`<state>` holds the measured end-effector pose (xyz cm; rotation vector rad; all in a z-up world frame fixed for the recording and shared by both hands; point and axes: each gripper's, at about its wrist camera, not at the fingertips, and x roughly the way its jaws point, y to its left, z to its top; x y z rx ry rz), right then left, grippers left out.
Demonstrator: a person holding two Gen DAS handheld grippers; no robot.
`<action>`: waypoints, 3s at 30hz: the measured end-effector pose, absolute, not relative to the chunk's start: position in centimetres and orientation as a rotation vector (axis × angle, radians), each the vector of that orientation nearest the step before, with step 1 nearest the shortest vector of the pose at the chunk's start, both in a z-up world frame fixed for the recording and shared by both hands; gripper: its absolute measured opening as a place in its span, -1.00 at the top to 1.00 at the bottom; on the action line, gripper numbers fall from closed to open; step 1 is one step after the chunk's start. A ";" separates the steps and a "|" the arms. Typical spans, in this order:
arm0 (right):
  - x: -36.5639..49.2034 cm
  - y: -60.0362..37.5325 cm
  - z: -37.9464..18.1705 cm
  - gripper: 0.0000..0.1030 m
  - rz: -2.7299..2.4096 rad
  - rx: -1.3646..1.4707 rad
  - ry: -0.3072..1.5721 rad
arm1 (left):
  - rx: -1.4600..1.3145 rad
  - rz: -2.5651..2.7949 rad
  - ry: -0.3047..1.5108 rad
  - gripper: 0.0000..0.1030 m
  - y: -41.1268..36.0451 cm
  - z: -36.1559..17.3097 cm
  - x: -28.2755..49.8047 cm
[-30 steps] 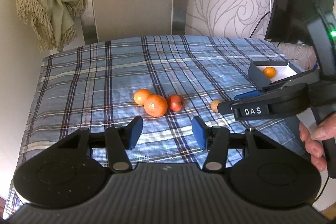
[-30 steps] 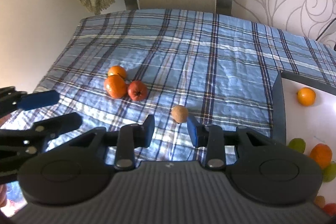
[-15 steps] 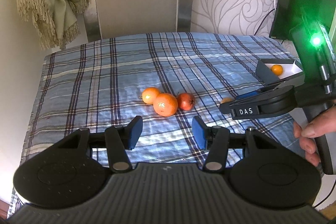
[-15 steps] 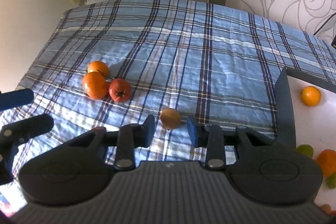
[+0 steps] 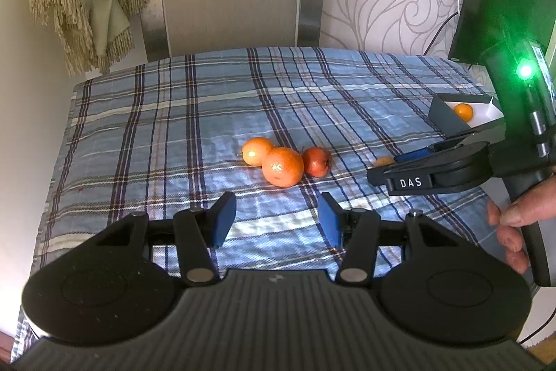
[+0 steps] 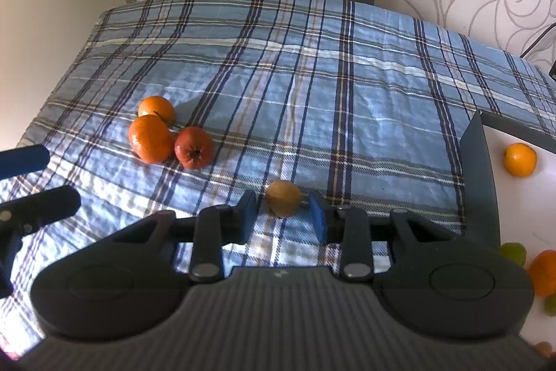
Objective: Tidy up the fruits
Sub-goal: 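Grasp the small brown round fruit with the right tool, then grasp the red apple with the left tool while the right tool holds the brown fruit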
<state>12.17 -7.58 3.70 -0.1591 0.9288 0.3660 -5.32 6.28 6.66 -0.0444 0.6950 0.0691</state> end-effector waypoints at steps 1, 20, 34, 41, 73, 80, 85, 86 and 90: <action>12.2 -7.6 3.7 0.30 0.365 -0.161 0.928 | -0.044 0.068 0.695 -0.13 6.3 6.6 -5.3; 11.3 -7.3 4.8 0.50 0.387 -0.168 0.907 | -0.030 0.011 0.688 -0.12 5.9 6.5 -4.7; 6.5 -10.9 9.5 0.50 0.407 -0.092 0.897 | 0.023 -0.095 0.654 -0.12 2.4 5.6 0.1; 5.2 -12.3 10.2 0.50 0.375 -0.092 0.883 | 0.064 -0.074 0.650 -0.10 1.8 3.8 3.2; 4.5 -14.4 10.4 0.50 0.366 -0.063 0.874 | 0.070 -0.054 0.687 0.01 1.4 2.2 3.3; 4.3 -15.3 10.7 0.50 0.370 -0.053 0.864 | -0.004 -0.078 0.764 -0.04 1.5 1.7 1.0; 4.1 -15.7 10.8 0.50 0.385 -0.050 0.862 | 0.017 -0.058 0.757 -0.04 1.1 1.5 0.6; 4.1 -15.7 10.8 0.50 0.390 -0.052 0.862 | 0.021 -0.054 0.756 -0.03 0.9 1.5 0.6; 3.9 -15.8 11.2 0.50 0.411 -0.062 0.857 | 0.022 -0.031 0.752 -0.02 0.5 1.5 0.4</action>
